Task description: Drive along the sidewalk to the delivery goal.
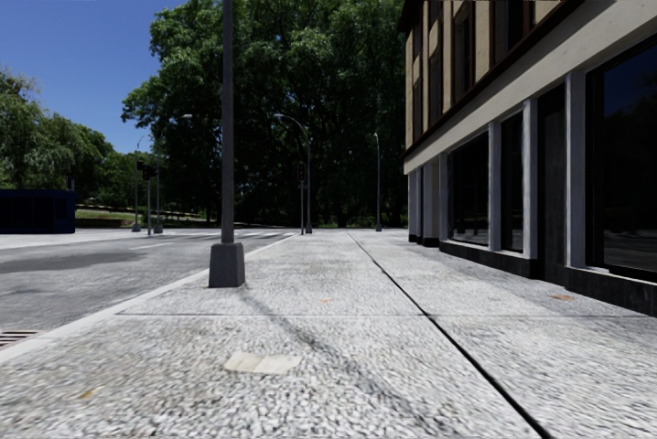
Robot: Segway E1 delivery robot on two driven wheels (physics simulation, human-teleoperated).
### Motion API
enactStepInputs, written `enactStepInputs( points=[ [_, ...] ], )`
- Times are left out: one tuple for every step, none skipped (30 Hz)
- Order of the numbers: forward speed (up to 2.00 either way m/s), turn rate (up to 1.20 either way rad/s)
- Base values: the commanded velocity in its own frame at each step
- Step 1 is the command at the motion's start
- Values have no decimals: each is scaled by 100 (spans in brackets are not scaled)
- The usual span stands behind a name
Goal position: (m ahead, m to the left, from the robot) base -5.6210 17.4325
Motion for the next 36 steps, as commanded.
enactStepInputs(
  points=[
    [200, 0],
    [200, 0],
    [200, 0],
    [200, 0],
    [200, 0],
    [200, 0],
    [200, 0],
    [200, 0],
    [200, 0],
    [200, 0],
    [200, 0],
    [200, 0],
    [200, 0],
    [200, 0],
    [200, 0],
    [200, 0],
    [200, 0],
    [200, 0],
    [200, 0],
    [200, 0],
    [200, 0],
    [200, 0],
    [200, 0],
    [200, 0],
    [200, 0],
    [200, 0],
    [200, 0],
    [200, 0],
    [200, 0],
    [200, 0],
    [200, 0],
    [200, 0],
    [200, 0],
    [200, 0],
    [200, 0],
    [200, 0]
  ],
)
